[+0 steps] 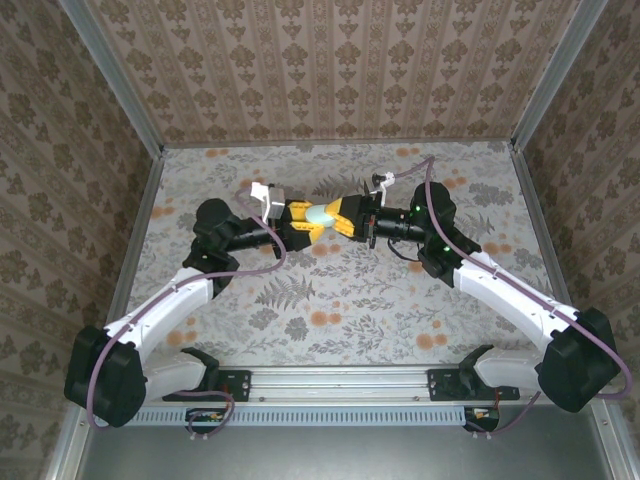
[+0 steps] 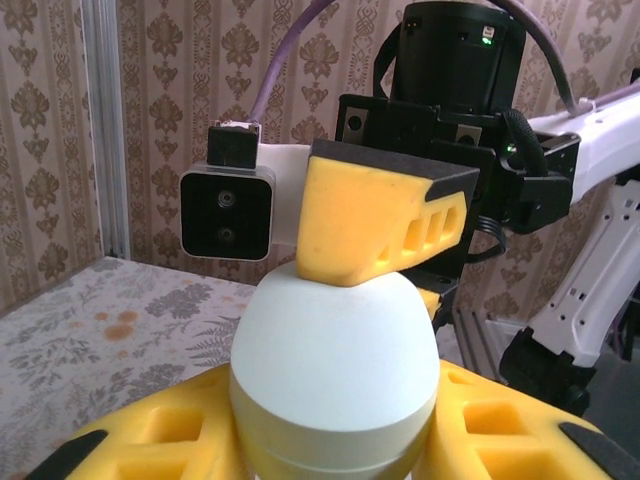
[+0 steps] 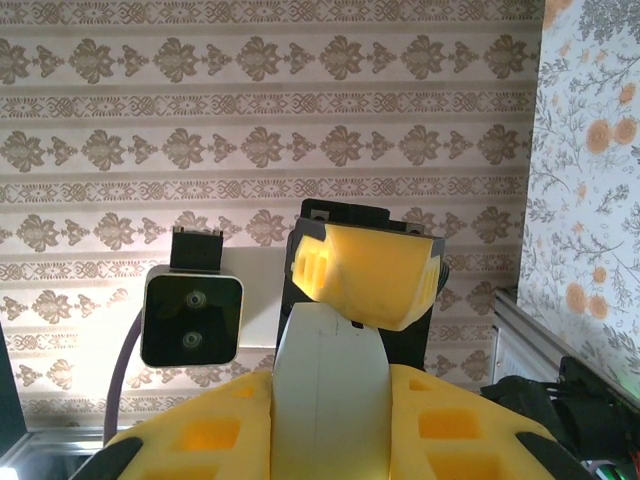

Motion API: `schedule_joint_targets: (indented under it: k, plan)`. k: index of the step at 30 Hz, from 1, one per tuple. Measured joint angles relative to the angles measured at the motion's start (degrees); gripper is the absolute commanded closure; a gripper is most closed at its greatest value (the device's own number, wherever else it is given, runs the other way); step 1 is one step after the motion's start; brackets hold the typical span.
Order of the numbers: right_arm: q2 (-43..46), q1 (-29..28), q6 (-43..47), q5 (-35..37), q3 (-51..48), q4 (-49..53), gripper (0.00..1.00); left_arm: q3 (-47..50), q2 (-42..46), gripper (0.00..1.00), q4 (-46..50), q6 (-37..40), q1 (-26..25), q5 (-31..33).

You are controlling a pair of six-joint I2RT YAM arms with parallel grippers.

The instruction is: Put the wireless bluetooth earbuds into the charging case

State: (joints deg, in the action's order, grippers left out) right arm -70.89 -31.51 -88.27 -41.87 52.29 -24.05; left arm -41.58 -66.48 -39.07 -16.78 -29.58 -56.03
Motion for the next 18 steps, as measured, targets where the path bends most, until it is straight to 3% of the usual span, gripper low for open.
schedule_joint_targets:
  k: [6, 8, 13, 16, 18]
  plan:
    - [0.02, -0.33, 4.04, -0.55, 0.55, 3.74, 0.37, 0.00, 0.11, 0.73, 0.07, -0.09, 0.09, -0.11]
    - [0.31, -0.13, 7.06, -0.59, 1.40, 7.48, 0.35, 0.00, 0.48, 0.74, 0.68, -0.02, 0.37, -0.15]
    - [3.87, 0.90, 21.22, 1.86, 7.98, 23.74, 0.49, -0.07, 3.43, 0.76, 7.10, 1.88, 1.77, -0.17]
    - [4.74, 0.13, 31.65, 4.63, 15.69, 34.32, 0.51, -0.76, 5.25, 0.76, 12.59, 4.11, 2.32, -0.68]
    - [4.74, -1.44, 37.40, 6.01, 19.15, 38.88, 0.47, -1.88, 5.68, 0.77, 16.00, 5.31, 2.36, -1.20]
